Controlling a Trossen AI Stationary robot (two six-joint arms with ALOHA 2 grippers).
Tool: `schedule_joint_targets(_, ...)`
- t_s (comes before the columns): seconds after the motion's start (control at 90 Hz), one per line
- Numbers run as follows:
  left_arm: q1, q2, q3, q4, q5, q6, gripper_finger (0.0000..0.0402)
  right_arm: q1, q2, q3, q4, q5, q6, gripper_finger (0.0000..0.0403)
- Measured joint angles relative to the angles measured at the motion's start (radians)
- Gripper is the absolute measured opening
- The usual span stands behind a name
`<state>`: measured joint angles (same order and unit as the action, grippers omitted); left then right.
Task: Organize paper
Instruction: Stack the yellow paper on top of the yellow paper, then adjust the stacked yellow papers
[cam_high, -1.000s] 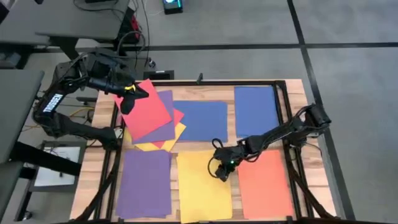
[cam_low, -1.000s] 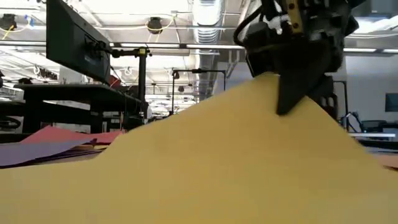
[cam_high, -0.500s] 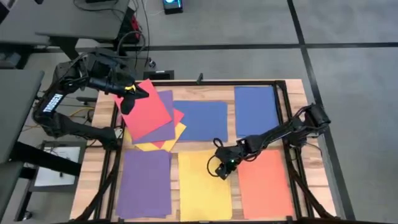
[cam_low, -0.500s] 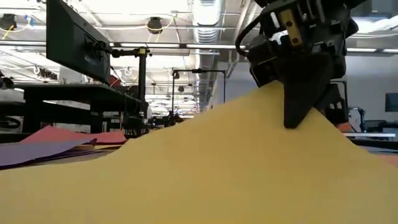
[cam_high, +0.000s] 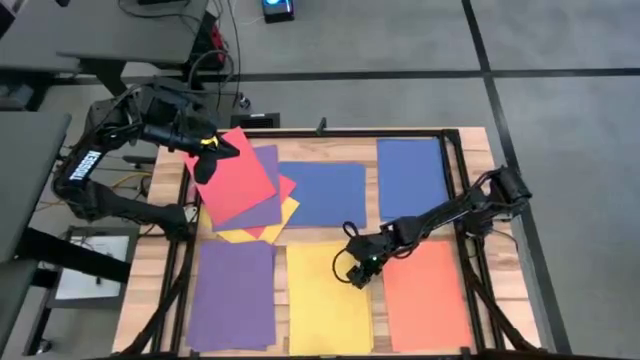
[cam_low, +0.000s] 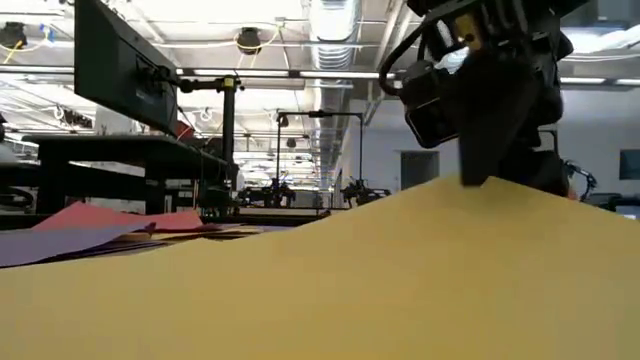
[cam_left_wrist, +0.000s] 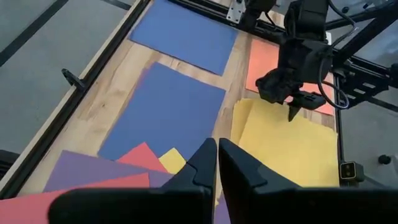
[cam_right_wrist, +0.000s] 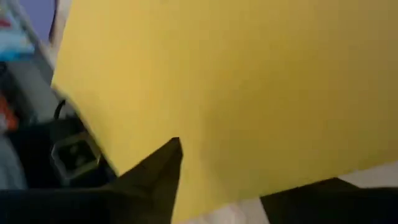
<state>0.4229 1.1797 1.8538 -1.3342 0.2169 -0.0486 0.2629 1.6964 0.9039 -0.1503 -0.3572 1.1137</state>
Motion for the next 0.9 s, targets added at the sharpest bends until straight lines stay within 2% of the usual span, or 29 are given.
schedule_joint_targets(0.133, 0.000, 0.000, 0.000, 0.000, 0.000, -0.003, 0.0000, -0.015, -0.076, 0.000, -0.020, -0.045, -0.013, 0.0214)
schedule_joint_targets(0.344, -0.009, 0.043, 0.001, -0.002, -0.001, 0.010, 0.0000, -0.017, -0.267, 0.000, -0.141, 0.030, -0.124, 0.0213)
schedule_joint_targets(0.511, -0.042, 0.122, 0.001, -0.040, -0.006, 0.006, 0.0000, 0.005, -0.322, 0.000, -0.244, 0.048, -0.245, 0.0209)
schedule_joint_targets(0.578, -0.074, 0.161, 0.000, -0.094, -0.057, -0.005, 0.0000, 0.016, -0.326, 0.000, -0.321, 0.058, -0.296, 0.0207)
schedule_joint_targets(0.678, -0.162, 0.227, -0.006, -0.202, -0.200, -0.005, 0.0000, 0.038, -0.317, 0.000, -0.432, 0.140, -0.407, 0.0205)
schedule_joint_targets(0.722, -0.207, 0.250, -0.033, -0.221, -0.250, -0.012, 0.0000, 0.047, -0.307, 0.000, -0.462, 0.181, -0.466, 0.0205)
schedule_joint_targets(0.789, -0.280, 0.265, -0.113, -0.206, -0.267, -0.047, 0.0000, 0.057, -0.290, 0.000, -0.490, 0.225, -0.544, 0.0205)
schedule_joint_targets(0.9, -0.405, 0.259, -0.315, -0.059, -0.265, -0.140, 0.0000, 0.063, -0.252, 0.000, -0.500, 0.256, -0.623, 0.0205)
